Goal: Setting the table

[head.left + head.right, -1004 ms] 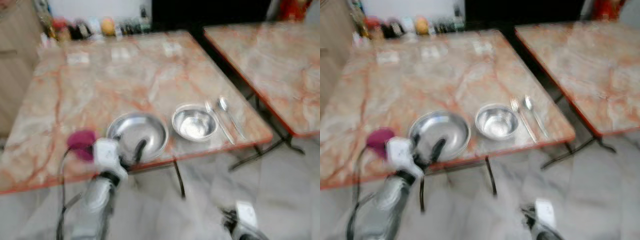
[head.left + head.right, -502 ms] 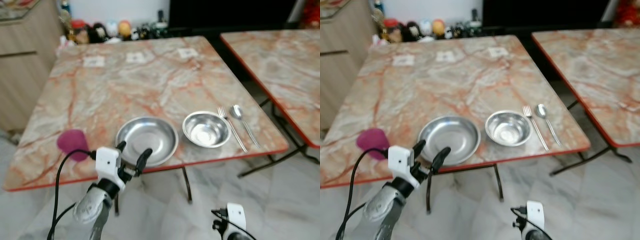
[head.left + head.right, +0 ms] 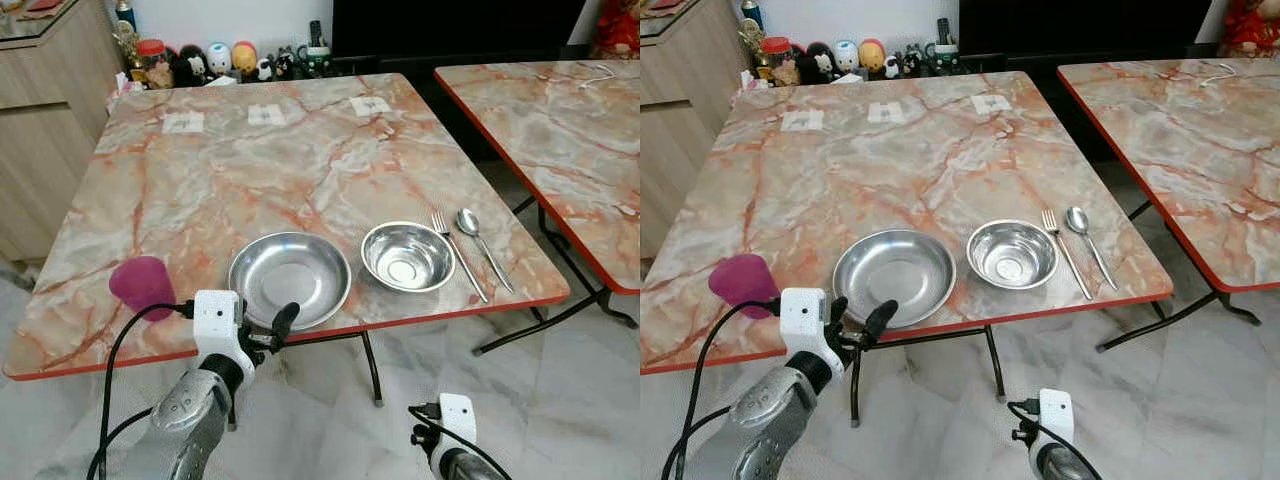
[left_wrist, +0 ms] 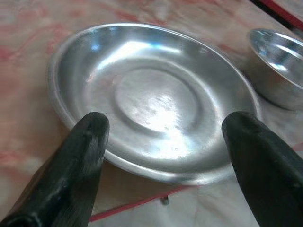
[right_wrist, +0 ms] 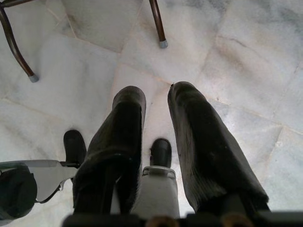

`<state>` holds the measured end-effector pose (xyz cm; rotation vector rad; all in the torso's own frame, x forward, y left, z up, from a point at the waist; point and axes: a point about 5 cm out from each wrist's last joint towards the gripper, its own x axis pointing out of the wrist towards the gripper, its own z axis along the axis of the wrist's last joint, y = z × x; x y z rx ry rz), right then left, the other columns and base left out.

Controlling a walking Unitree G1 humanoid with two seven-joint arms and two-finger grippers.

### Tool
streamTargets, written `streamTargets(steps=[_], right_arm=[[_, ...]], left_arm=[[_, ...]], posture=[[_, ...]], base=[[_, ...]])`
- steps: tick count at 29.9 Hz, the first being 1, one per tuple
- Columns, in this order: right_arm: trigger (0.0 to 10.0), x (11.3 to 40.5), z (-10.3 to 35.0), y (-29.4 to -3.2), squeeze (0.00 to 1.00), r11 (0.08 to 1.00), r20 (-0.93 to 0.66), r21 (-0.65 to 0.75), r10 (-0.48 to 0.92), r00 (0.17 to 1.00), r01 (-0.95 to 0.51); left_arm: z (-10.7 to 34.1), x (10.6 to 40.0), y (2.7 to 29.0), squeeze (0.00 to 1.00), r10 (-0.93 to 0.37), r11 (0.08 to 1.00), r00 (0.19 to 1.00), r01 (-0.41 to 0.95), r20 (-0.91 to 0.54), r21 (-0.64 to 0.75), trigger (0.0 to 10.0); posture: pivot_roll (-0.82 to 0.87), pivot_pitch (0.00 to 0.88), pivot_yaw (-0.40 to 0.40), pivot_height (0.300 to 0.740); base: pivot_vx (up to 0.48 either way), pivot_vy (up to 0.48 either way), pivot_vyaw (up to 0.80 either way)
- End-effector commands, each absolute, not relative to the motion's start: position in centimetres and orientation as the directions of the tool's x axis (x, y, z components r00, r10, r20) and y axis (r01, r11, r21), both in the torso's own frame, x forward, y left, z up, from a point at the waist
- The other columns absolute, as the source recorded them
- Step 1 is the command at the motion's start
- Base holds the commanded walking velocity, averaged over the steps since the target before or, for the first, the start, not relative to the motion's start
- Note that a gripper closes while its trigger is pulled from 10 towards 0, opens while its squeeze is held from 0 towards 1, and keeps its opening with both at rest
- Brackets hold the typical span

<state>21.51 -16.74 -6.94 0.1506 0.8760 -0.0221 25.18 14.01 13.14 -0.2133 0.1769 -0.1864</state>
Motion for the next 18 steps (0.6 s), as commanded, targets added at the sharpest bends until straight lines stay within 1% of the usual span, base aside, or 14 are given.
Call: streamTargets(steps=[1, 7, 9, 18], right_arm=[[10.0, 21.1, -7.2, -16.9, 0.0, 0.99, -0.78, 0.114, 0.036, 0.625, 0.085], [10.0, 21.1, -7.2, -17.2, 0.0, 0.99, -0.781, 0.11, 0.03, 0.624, 0.09], [10.0, 21.1, -7.2, -17.3, 0.0, 0.99, -0.78, 0.11, 0.029, 0.625, 0.091], [10.0, 20.6, -7.3, -18.2, 0.0, 0.989, -0.782, 0.103, 0.017, 0.623, 0.103]], left_arm=[[13.8, 25.7, 14.7, 0.0, -0.123, 0.965, 0.98, 0.081, -0.156, -0.249, 10.0], [14.1, 26.4, 15.4, 0.0, 0.008, 0.973, 0.983, -0.05, -0.185, -0.226, 10.0], [13.8, 26.6, 15.5, 0.0, 0.044, 0.965, 0.978, -0.094, -0.202, -0.246, 10.0], [12.7, 27.7, 15.8, 0.0, 0.083, 0.958, 0.967, -0.144, -0.239, -0.249, 10.0]], posture=[[0.07, 0.037, -0.013, 0.74], [0.07, 0.043, -0.015, 0.74], [0.07, 0.054, -0.022, 0.74], [0.06, 0.073, -0.028, 0.74]], base=[[0.0, 0.0, 0.0], [0.0, 0.0, 0.0], [0.0, 0.0, 0.0], [0.0, 0.0, 0.0]])
